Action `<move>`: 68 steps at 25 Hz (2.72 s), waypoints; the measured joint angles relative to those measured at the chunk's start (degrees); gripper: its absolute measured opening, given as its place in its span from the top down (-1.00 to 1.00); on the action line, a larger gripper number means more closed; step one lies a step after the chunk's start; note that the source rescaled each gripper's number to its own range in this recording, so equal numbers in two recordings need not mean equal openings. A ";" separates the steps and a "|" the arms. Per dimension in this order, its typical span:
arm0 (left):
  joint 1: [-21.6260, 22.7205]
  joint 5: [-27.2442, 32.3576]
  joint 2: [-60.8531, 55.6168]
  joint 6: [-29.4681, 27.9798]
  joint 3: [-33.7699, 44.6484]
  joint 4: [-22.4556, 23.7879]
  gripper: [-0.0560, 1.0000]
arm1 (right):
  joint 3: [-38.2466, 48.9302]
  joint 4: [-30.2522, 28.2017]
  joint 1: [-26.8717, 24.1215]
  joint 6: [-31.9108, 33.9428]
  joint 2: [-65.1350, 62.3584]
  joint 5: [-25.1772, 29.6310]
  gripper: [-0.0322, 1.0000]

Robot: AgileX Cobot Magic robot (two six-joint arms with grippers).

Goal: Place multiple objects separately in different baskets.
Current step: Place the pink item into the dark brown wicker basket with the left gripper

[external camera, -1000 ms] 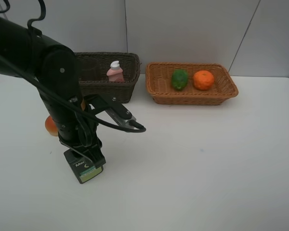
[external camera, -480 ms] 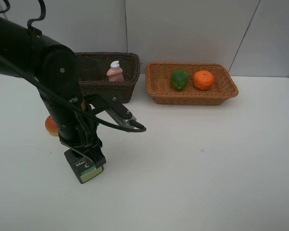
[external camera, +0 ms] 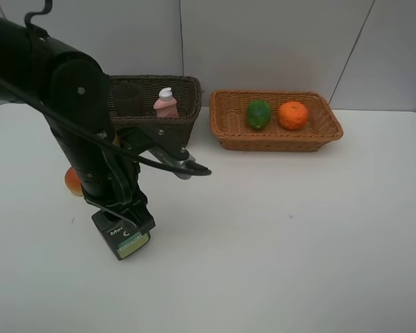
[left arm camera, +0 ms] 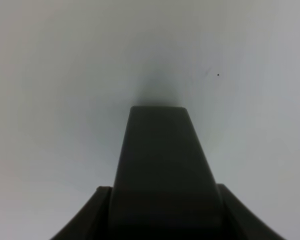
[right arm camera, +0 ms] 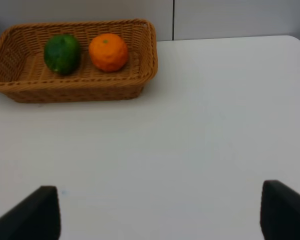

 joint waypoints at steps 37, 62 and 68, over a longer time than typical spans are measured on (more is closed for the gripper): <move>30.76 -0.84 7.39 -18.82 -32.12 8.31 -0.01 | 0.00 0.00 0.00 0.00 0.00 0.00 -0.46; 31.38 -16.25 22.10 -18.82 -33.84 6.43 -0.01 | 0.00 0.00 0.00 0.00 0.00 0.00 -0.46; 31.38 -16.11 20.40 -18.82 -33.94 4.33 -0.71 | 0.00 0.00 0.00 0.00 0.00 0.00 -0.46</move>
